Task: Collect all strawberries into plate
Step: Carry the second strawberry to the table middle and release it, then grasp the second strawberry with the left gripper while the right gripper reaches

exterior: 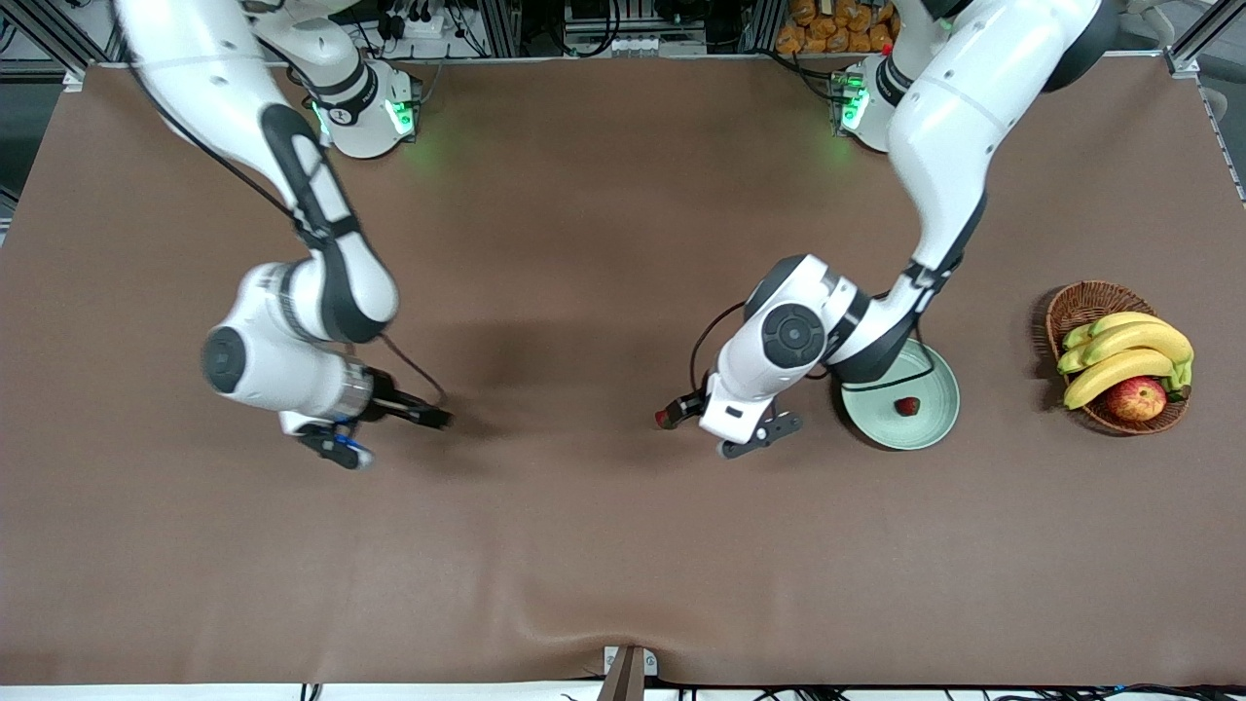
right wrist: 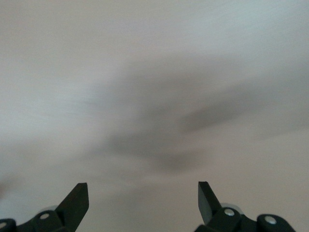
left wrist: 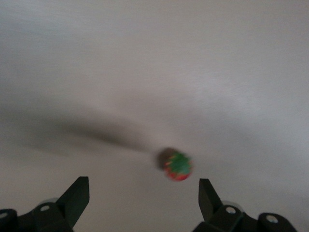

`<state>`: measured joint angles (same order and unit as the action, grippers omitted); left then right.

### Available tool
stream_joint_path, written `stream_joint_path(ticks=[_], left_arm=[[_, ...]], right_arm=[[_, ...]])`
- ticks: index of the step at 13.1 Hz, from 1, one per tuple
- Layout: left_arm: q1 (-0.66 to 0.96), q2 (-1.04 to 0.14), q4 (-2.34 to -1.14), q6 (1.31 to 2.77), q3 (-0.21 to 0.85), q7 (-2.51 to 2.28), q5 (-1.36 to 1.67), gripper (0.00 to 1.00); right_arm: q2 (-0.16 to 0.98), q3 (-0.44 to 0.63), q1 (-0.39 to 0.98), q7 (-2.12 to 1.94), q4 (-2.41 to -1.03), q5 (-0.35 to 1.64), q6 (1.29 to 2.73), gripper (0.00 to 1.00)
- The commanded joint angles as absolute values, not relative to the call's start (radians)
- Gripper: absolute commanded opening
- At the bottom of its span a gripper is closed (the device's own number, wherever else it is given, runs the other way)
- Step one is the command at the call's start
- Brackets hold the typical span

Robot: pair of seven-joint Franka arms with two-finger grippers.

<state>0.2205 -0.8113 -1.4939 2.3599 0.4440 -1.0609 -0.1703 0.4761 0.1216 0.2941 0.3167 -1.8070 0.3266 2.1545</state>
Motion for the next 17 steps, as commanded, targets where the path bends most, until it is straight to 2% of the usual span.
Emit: stream_joint_path(ticks=[1,4,5,7,8,10,11,13,15,17], left_arm=[[0.296,-0.877,-1.431,2.462,0.398,-1.161,-0.16,0.99],[0.394,-0.914,-1.393,2.477,0.306,-1.209,-0.158,0.91],[0.409,-0.919,-1.394,2.482,0.296,-1.215,-0.16,0.79],[0.411,-0.927,-1.394,2.482,0.293,-1.23,-0.16,0.71],[0.411,-0.925,-1.396,2.482,0.293,-1.226,-0.161,0.59],[0.413,-0.919,-1.397,2.482,0.29,-1.215,-0.175,0.05],[0.408,-0.908,-1.399,2.48,0.29,-1.212,-0.19,0.0],[0.378,-0.873,-1.402,2.461,0.29,-1.207,-0.215,0.0],[0.342,-0.804,-1.41,2.358,0.291,-1.162,-0.215,0.0],[0.289,-0.714,-1.44,2.226,0.296,-1.086,-0.215,0.0]], right_arm=[[0.408,0.095,0.262,0.314,-1.864,0.042,2.079,1.0],[0.408,0.094,0.216,0.311,-1.911,-0.029,2.042,1.0],[0.411,0.095,0.212,0.307,-1.943,-0.029,2.051,1.0],[0.417,0.094,0.186,0.273,-1.991,-0.031,2.069,1.0],[0.419,0.094,0.175,0.244,-2.006,-0.031,2.072,1.0],[0.422,0.094,0.166,0.226,-2.031,-0.029,2.072,1.0],[0.428,0.094,0.166,0.225,-2.04,-0.029,2.071,0.99],[0.442,0.094,0.166,0.224,-2.049,-0.029,2.069,0.94],[0.465,0.094,0.166,0.222,-2.048,-0.029,2.066,0.86],[0.479,0.094,0.163,0.195,-2.048,-0.028,2.066,0.73]])
